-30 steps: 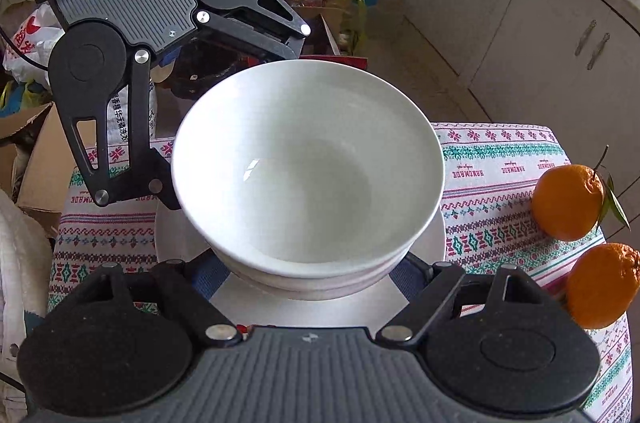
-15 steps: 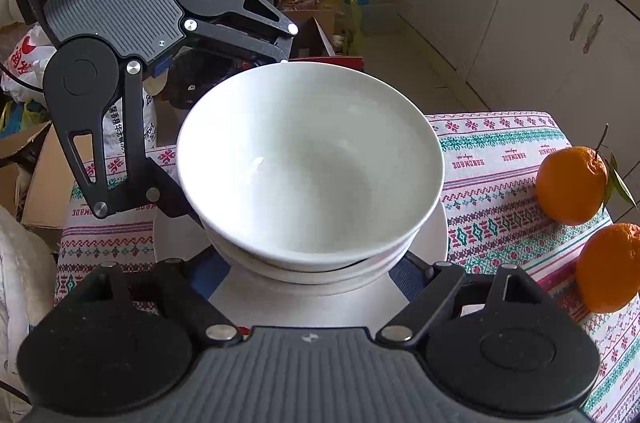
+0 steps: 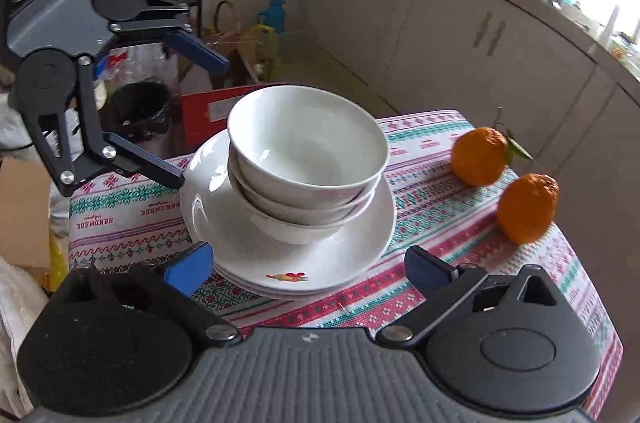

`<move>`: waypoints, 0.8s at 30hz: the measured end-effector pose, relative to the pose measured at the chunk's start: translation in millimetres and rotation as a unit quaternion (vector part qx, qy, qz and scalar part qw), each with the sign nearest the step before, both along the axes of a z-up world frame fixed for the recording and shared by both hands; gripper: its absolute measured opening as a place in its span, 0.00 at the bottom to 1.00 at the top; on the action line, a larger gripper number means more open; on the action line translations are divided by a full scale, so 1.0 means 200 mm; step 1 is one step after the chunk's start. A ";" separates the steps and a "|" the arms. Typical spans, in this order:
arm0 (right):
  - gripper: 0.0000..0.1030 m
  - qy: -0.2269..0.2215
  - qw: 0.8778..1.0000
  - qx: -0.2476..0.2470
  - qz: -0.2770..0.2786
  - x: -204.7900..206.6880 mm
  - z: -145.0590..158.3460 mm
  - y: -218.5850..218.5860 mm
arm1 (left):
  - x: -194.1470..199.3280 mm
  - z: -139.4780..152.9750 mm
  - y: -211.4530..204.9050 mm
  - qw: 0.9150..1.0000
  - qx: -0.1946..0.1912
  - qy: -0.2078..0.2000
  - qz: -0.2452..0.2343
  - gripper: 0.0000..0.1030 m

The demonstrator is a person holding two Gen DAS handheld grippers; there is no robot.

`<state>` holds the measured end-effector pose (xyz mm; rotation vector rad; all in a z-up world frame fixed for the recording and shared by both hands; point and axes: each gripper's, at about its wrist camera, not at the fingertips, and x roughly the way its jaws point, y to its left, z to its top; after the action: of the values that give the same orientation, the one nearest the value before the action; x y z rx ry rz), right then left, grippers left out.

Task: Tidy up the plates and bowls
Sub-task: 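Lower the bowls onto the plates, open the right tool and withdraw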

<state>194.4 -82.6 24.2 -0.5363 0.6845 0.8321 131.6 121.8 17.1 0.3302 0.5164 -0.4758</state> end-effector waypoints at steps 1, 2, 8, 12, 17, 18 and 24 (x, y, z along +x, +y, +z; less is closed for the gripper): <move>1.00 -0.011 1.000 0.009 -0.028 -0.04 0.02 -0.01 | -0.05 0.03 -0.01 1.000 -0.010 -0.020 0.021 0.99; 1.00 -0.021 0.998 0.017 -0.054 -0.08 0.04 -0.03 | -0.09 0.06 -0.02 0.999 -0.018 -0.036 0.037 0.99; 1.00 -0.066 0.969 0.051 -0.233 -0.26 0.09 -0.09 | -0.28 0.08 -0.15 0.983 -0.047 -0.062 0.164 0.99; 1.00 -0.081 0.946 0.082 -0.303 -0.40 0.07 -0.12 | -0.32 0.09 -0.23 0.963 -0.071 -0.031 0.257 0.99; 1.00 -0.083 0.927 0.092 -0.353 -0.51 0.05 -0.18 | -0.42 0.08 -0.30 0.949 -0.058 -0.017 0.310 0.99; 1.00 -0.080 0.925 0.094 -0.359 -0.52 0.04 -0.19 | -0.43 0.08 -0.31 0.948 -0.056 -0.014 0.313 0.99; 1.00 -0.080 0.923 0.098 -0.364 -0.59 0.03 -0.19 | -0.49 0.07 -0.33 0.944 -0.068 -0.004 0.322 0.99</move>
<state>77.2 -121.4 29.8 -0.1347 0.5783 0.1478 33.5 55.7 31.3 0.0183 0.5470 0.1260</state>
